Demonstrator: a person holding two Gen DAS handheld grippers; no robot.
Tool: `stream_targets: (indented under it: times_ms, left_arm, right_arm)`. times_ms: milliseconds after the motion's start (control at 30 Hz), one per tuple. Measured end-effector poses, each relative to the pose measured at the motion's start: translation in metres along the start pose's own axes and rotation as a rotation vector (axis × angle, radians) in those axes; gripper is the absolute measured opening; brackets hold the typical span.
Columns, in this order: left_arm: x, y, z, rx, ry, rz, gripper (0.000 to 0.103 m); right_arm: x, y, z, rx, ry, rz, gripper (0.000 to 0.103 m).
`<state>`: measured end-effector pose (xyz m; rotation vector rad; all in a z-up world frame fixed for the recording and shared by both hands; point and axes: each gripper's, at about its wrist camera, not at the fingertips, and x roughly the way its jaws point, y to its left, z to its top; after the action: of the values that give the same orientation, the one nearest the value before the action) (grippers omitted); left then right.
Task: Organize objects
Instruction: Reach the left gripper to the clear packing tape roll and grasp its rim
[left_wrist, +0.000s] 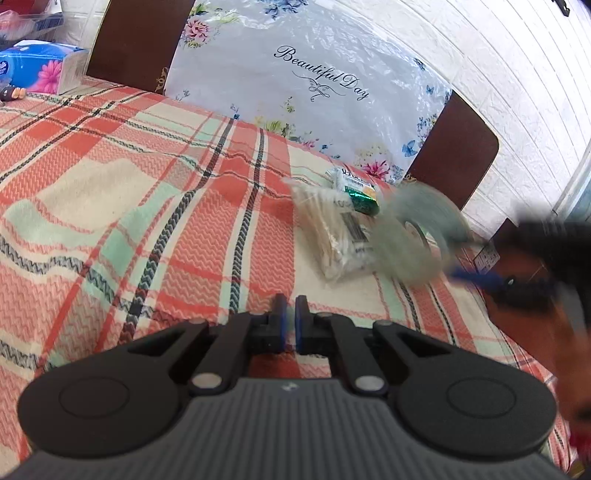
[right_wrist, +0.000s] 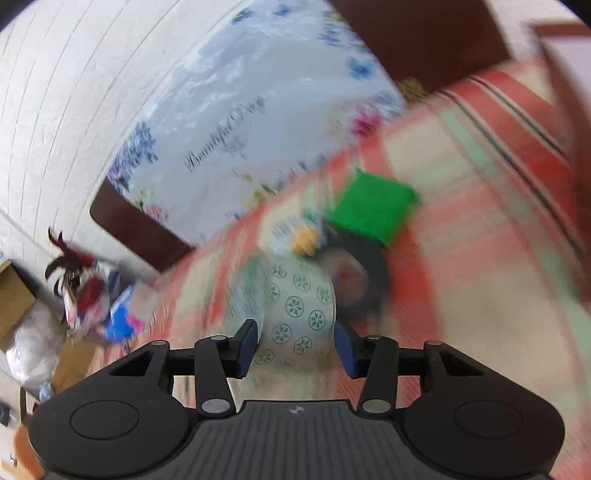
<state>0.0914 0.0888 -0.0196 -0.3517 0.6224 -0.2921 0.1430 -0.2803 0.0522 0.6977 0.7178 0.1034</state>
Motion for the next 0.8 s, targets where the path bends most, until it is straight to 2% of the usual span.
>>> stream_targets:
  times_ms: [33, 100, 167, 200, 233, 267, 333, 400, 467, 500, 567, 600, 667, 800]
  left_arm:
    - [0.0, -0.002, 0.0, 0.007, 0.0, 0.005, 0.008]
    - [0.0, -0.005, 0.0, 0.024, 0.005, 0.016, 0.008]
    - [-0.001, -0.01, 0.003, 0.043, 0.019, 0.029, 0.012]
    - [-0.001, -0.015, 0.005, 0.05, 0.031, 0.036, 0.017]
    - [-0.002, -0.021, 0.008, 0.048, 0.045, 0.035, 0.033]
    - [-0.004, -0.028, 0.011, 0.041, 0.052, 0.027, 0.045]
    - [-0.009, -0.051, 0.018, 0.054, 0.033, -0.021, 0.047]
    - [-0.01, -0.081, 0.026, 0.106, 0.026, -0.07, 0.052]
    - [-0.006, -0.112, 0.032, 0.189, 0.025, -0.063, 0.074]
    - [-0.002, -0.125, 0.036, 0.226, 0.017, -0.039, 0.078]
    - [0.012, -0.138, 0.044, 0.263, 0.025, 0.012, 0.076]
    - [0.021, -0.14, 0.049, 0.265, 0.045, 0.03, 0.075]
    - [0.041, -0.143, 0.058, 0.276, 0.093, 0.049, 0.056]
    - [0.067, -0.145, 0.065, 0.327, 0.147, 0.101, 0.043]
  right_arm:
    - [-0.013, -0.011, -0.012, 0.007, 0.015, -0.027, 0.01]
    - [-0.043, -0.036, -0.036, 0.063, 0.017, -0.031, 0.011]
    - [-0.07, -0.052, -0.058, 0.086, 0.003, -0.094, 0.019]
    - [-0.08, -0.058, -0.065, 0.088, -0.005, -0.113, 0.02]
    - [-0.091, -0.061, -0.073, 0.089, -0.021, -0.12, 0.021]
    - [-0.099, -0.061, -0.077, 0.068, -0.044, -0.137, 0.029]
    - [-0.107, -0.048, -0.086, -0.037, -0.105, -0.21, 0.042]
    - [-0.105, -0.034, -0.093, -0.15, -0.147, -0.263, 0.045]
    - [-0.096, -0.02, -0.097, -0.243, -0.156, -0.269, 0.049]
    - [-0.09, -0.013, -0.097, -0.298, -0.161, -0.265, 0.051]
    - [-0.079, 0.002, -0.097, -0.403, -0.182, -0.264, 0.065]
    - [-0.072, 0.009, -0.095, -0.454, -0.2, -0.267, 0.068]
    - [-0.06, 0.021, -0.091, -0.563, -0.232, -0.273, 0.081]
    - [-0.023, 0.037, -0.08, -0.701, -0.237, -0.291, 0.084]
